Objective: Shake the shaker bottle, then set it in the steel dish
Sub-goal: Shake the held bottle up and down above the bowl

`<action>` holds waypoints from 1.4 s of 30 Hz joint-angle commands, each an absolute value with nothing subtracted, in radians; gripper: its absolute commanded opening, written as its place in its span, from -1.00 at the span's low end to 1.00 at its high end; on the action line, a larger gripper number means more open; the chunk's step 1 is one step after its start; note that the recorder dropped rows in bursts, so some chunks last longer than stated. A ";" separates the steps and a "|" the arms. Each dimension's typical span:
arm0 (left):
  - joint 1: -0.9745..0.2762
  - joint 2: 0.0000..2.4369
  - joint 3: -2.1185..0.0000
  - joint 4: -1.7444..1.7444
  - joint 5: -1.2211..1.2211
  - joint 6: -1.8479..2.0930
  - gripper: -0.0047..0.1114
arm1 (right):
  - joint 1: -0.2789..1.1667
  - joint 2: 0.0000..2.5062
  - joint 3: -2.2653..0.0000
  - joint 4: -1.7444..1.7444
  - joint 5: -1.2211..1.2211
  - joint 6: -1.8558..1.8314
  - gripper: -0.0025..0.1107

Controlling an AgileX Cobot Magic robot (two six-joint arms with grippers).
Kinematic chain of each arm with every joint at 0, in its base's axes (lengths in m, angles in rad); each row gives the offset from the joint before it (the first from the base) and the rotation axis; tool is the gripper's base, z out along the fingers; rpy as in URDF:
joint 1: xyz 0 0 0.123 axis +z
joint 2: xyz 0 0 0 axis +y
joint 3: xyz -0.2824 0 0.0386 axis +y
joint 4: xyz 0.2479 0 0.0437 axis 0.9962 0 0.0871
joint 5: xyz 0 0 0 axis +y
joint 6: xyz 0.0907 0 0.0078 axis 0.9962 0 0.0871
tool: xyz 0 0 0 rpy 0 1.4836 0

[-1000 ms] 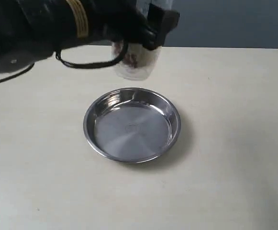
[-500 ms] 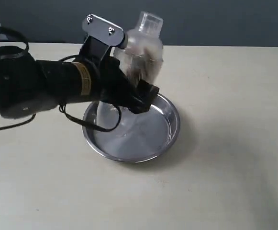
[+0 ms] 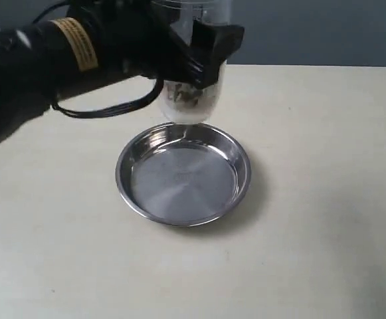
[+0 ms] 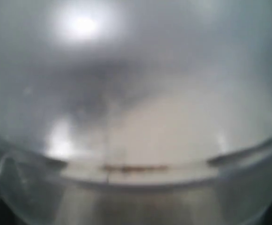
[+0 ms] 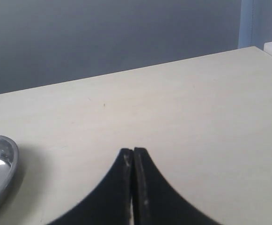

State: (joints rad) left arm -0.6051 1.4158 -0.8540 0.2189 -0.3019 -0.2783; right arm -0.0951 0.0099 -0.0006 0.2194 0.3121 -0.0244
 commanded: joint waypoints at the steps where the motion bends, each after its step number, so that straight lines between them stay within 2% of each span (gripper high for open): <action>1: -0.622 1.543 -0.750 0.066 -0.314 -0.338 -0.91 | -0.099 0.005 0.000 0.218 0.304 -0.026 -0.97; 4: -0.645 1.377 -0.903 0.245 -0.306 -0.237 -0.91 | -0.099 0.005 0.000 0.218 0.304 -0.026 -0.97; 6: -0.642 1.330 -0.944 0.196 -0.224 -0.170 -0.91 | -0.099 0.005 0.000 0.218 0.304 -0.026 -0.97; 8: -0.629 1.388 -0.838 0.133 -0.149 -0.173 -0.91 | -0.099 0.005 0.000 0.218 0.304 -0.026 -0.97; 11: -0.644 1.542 -0.661 0.013 -0.294 -0.223 -0.91 | -0.099 0.005 0.000 0.218 0.304 -0.026 -0.97; 14: -0.683 1.450 -0.691 0.058 -0.495 -0.230 -0.91 | -0.099 0.005 0.000 0.218 0.304 -0.026 -0.97; 16: -0.686 1.386 -0.770 0.073 -0.466 -0.129 -0.91 | -0.099 0.005 0.000 0.218 0.304 -0.026 -0.97; 19: -0.686 1.483 -0.677 -0.107 -0.312 -0.018 -0.91 | -0.099 0.005 0.000 0.218 0.304 -0.026 -0.97; 22: -0.698 1.587 -0.580 -0.225 -0.471 -0.111 -0.91 | -0.099 0.005 0.000 0.218 0.304 -0.026 -0.97; 25: -0.714 1.394 -0.681 -0.070 -0.619 -0.058 -0.91 | -0.099 0.005 0.000 0.218 0.304 -0.026 -0.97; 27: -0.712 1.336 -0.756 -0.138 -0.466 0.036 -0.91 | -0.099 0.005 0.000 0.218 0.304 -0.026 -0.97; 29: -0.697 1.388 -0.714 -0.244 -0.338 0.176 -0.91 | -0.099 0.005 0.000 0.218 0.304 -0.026 -0.97; 34: -0.751 1.343 -0.694 -0.268 -0.598 0.174 -0.91 | -0.099 0.005 0.000 0.218 0.304 -0.026 -0.97; 38: -0.763 1.347 -0.694 -0.243 -0.364 0.105 -0.91 | -0.099 0.005 0.000 0.218 0.304 -0.026 -0.97; 40: -0.765 1.368 -0.688 -0.229 -0.426 0.116 -0.91 | -0.099 0.005 0.000 0.218 0.304 -0.026 -0.97; 42: -0.761 1.306 -0.788 -0.171 -0.510 0.174 -0.91 | -0.099 0.005 0.000 0.218 0.304 -0.026 -0.97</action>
